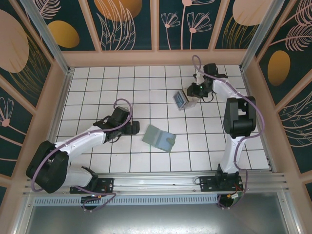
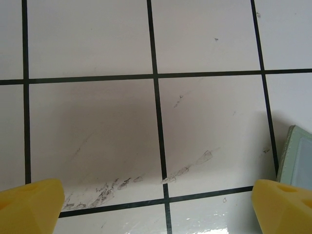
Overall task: Put the credit cards into the card holder
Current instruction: Pick up the credit card from the storage box.
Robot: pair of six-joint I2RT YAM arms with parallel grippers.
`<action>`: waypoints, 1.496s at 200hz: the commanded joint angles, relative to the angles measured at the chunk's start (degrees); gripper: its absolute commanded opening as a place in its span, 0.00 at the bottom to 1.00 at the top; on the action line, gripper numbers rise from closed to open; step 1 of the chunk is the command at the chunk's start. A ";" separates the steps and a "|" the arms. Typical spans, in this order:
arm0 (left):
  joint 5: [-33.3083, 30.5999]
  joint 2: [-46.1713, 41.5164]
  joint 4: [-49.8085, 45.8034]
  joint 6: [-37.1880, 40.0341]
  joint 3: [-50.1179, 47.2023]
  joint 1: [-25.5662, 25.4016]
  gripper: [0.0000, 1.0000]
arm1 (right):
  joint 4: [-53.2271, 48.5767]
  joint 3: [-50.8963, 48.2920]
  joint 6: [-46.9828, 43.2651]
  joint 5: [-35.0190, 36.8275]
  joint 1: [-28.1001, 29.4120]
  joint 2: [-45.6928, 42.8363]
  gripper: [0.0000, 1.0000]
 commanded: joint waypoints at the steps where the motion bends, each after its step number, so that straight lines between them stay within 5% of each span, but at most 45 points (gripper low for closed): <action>1: 0.63 0.61 1.13 0.91 1.34 0.32 0.98 | 1.39 0.64 0.49 -1.46 0.04 0.54 0.22; 96: 3.98 1.51 2.70 -0.77 0.13 0.33 0.98 | 1.89 -2.14 2.55 3.44 0.27 -3.35 0.03; 128: 15.71 1.76 8.93 -4.26 -2.46 0.32 0.99 | 5.92 -8.57 5.70 8.40 0.62 -10.91 0.00; 182: 16.77 6.29 10.44 -2.57 -3.13 0.32 0.92 | 17.38 -27.41 14.89 17.87 1.67 -27.94 0.00; 212: 21.76 7.78 13.64 -2.43 -3.58 0.33 0.88 | 21.43 -38.90 23.36 14.22 3.30 -40.53 0.00; 264: 20.94 7.69 14.14 -1.83 -4.02 0.32 0.81 | 33.11 -58.48 41.16 4.92 20.27 -56.05 0.00; 299: 25.25 11.83 14.31 -0.77 -1.42 0.32 0.58 | 42.89 -64.78 45.49 -0.50 29.77 -51.70 0.00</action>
